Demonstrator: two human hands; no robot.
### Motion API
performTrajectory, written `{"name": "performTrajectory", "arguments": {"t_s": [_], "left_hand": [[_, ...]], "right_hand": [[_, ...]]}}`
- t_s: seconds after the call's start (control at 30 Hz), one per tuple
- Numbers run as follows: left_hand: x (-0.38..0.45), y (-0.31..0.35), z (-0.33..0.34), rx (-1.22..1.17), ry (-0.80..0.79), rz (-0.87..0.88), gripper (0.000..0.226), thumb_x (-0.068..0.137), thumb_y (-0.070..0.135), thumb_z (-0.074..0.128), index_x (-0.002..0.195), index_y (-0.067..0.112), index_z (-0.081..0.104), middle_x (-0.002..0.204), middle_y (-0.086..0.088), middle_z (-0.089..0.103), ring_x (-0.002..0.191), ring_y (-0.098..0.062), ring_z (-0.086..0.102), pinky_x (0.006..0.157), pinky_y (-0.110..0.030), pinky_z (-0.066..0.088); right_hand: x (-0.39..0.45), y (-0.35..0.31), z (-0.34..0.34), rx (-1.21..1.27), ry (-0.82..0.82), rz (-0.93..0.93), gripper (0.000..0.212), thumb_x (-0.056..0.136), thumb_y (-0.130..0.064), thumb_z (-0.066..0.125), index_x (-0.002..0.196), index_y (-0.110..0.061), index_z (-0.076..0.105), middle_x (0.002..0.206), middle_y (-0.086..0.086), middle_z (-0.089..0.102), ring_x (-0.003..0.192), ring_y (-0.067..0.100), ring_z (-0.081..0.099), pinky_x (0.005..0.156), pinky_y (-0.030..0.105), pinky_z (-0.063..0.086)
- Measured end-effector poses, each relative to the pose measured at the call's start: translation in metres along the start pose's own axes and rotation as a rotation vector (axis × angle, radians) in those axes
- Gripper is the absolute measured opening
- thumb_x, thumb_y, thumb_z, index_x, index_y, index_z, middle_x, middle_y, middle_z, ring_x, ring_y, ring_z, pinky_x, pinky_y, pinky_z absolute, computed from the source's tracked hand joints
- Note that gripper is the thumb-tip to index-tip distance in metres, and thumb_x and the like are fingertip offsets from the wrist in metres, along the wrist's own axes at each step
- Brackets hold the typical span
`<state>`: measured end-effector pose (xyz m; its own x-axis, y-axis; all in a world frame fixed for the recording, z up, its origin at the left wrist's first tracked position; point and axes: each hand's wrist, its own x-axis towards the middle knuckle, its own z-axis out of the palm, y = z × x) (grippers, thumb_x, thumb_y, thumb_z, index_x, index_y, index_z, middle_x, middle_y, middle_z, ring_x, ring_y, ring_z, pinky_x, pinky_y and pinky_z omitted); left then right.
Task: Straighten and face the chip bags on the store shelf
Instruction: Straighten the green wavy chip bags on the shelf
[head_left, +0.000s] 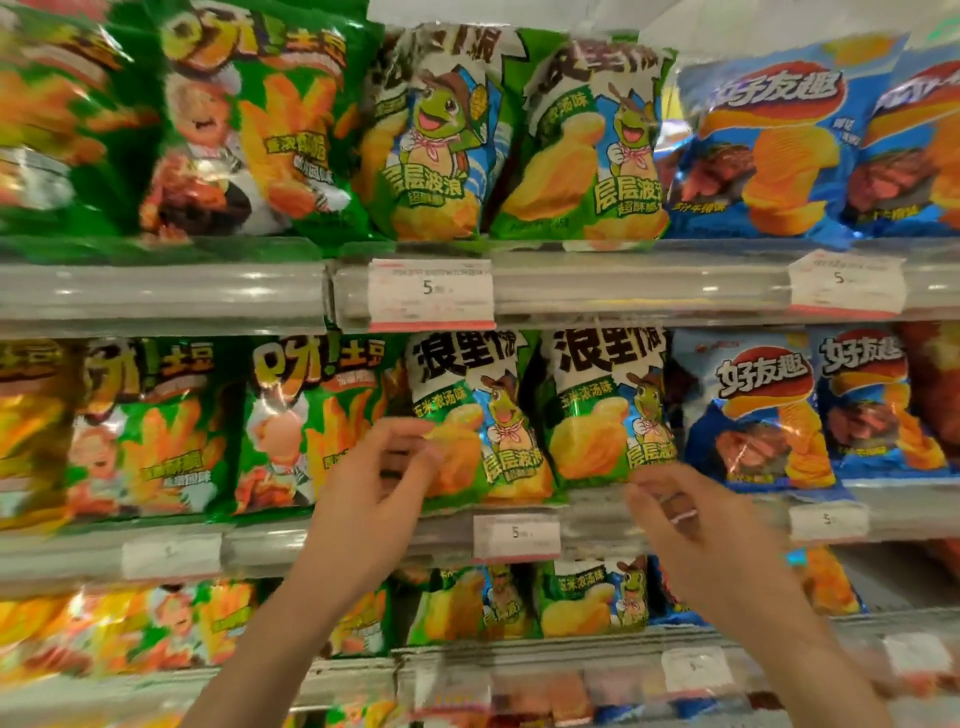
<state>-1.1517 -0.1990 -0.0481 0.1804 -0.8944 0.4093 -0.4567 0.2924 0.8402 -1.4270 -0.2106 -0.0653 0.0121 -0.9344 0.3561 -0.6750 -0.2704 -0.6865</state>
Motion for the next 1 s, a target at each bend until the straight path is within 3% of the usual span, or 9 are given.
{"name": "performTrajectory", "arguments": {"t_s": [0.13,0.23,0.33,0.43,0.57,0.8,1.0], "left_hand": [[0.016,-0.010,-0.010,0.049,-0.029,0.007,0.024,0.099,0.029,0.056,0.122,0.027,0.059,0.111,0.013,0.064,0.097,0.007,0.059,0.078,-0.009,0.049],[0.024,-0.010,-0.006,0.039,-0.050,-0.026,0.041,0.100,0.030,0.053,0.141,0.027,0.045,0.131,0.009,0.053,0.117,-0.004,0.055,0.098,-0.023,0.047],[0.034,0.001,0.006,-0.050,-0.092,-0.097,0.046,0.102,0.030,0.049,0.146,0.030,0.035,0.130,0.014,0.048,0.117,-0.004,0.048,0.089,-0.015,0.039],[0.050,0.011,0.023,-0.120,-0.037,-0.184,0.048,0.102,0.029,0.048,0.148,0.025,0.033,0.137,0.008,0.048,0.123,-0.009,0.044,0.098,-0.021,0.029],[0.066,0.014,0.037,-0.240,0.046,-0.355,0.056,0.103,0.032,0.045,0.152,0.014,0.026,0.153,-0.003,0.040,0.141,-0.023,0.036,0.097,-0.020,0.024],[0.079,0.016,0.042,-0.244,0.070,-0.411,0.062,0.102,0.044,0.043,0.156,0.023,0.021,0.162,0.000,0.024,0.149,-0.021,0.020,0.115,-0.033,0.018],[0.088,0.012,0.043,-0.259,0.051,-0.499,0.067,0.099,0.050,0.047,0.155,0.020,0.025,0.160,-0.004,0.030,0.144,-0.024,0.030,0.110,-0.032,0.025]], "right_hand": [[0.009,-0.032,0.014,-0.099,0.024,-0.058,0.010,0.094,-0.039,0.059,0.101,-0.036,0.065,0.087,-0.020,0.070,0.075,0.000,0.064,0.065,0.018,0.052],[0.029,-0.056,0.026,-0.156,0.022,-0.073,0.019,0.095,-0.038,0.060,0.109,-0.027,0.068,0.087,-0.016,0.070,0.076,0.002,0.064,0.068,0.024,0.052],[0.056,-0.071,0.049,-0.135,0.015,-0.074,0.039,0.095,-0.049,0.056,0.123,-0.022,0.062,0.103,-0.008,0.071,0.087,0.009,0.065,0.077,0.026,0.052],[0.085,-0.073,0.076,0.021,-0.102,0.041,0.057,0.092,-0.066,0.046,0.128,-0.023,0.054,0.113,-0.002,0.069,0.102,0.020,0.066,0.089,0.038,0.054],[0.111,-0.079,0.097,0.269,-0.217,0.263,0.087,0.087,-0.077,0.042,0.150,-0.018,0.036,0.149,0.006,0.049,0.134,0.028,0.048,0.111,0.041,0.038],[0.128,-0.072,0.099,0.469,-0.305,0.393,0.127,0.058,-0.097,0.049,0.158,-0.024,0.019,0.157,0.005,0.038,0.141,0.028,0.039,0.117,0.050,0.030],[0.133,-0.071,0.102,0.546,-0.333,0.397,0.139,0.044,-0.102,0.051,0.158,-0.030,0.016,0.159,0.002,0.035,0.142,0.026,0.038,0.117,0.052,0.029]]}}
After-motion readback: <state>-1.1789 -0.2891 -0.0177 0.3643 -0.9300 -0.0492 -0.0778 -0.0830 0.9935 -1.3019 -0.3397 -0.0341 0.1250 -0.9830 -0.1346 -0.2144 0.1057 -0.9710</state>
